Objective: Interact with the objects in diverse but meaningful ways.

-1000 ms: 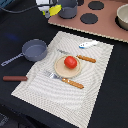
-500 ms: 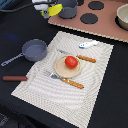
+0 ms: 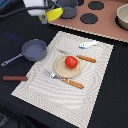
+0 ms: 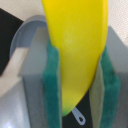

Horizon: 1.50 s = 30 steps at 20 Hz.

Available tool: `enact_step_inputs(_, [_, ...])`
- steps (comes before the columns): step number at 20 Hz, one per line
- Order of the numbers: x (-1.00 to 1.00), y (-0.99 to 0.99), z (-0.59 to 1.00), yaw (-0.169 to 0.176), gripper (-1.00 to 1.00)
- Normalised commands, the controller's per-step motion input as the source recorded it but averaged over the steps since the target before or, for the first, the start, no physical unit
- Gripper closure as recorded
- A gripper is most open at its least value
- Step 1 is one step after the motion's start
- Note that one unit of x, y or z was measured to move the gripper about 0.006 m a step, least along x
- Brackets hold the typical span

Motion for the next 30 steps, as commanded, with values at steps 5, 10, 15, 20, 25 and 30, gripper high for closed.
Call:
enact_step_inputs(5, [0.59,-0.86,0.0,0.0,1.0])
enact_step_inputs(10, [0.57,-0.83,-0.01,0.0,1.0])
enact_step_inputs(15, [0.43,-0.72,-0.11,0.0,1.0])
enact_step_inputs(20, [0.37,-0.59,-0.23,0.0,1.0])
enact_step_inputs(25, [0.31,-0.5,-0.29,0.0,1.0])
enact_step_inputs(30, [0.28,-0.35,-0.32,0.0,1.0])
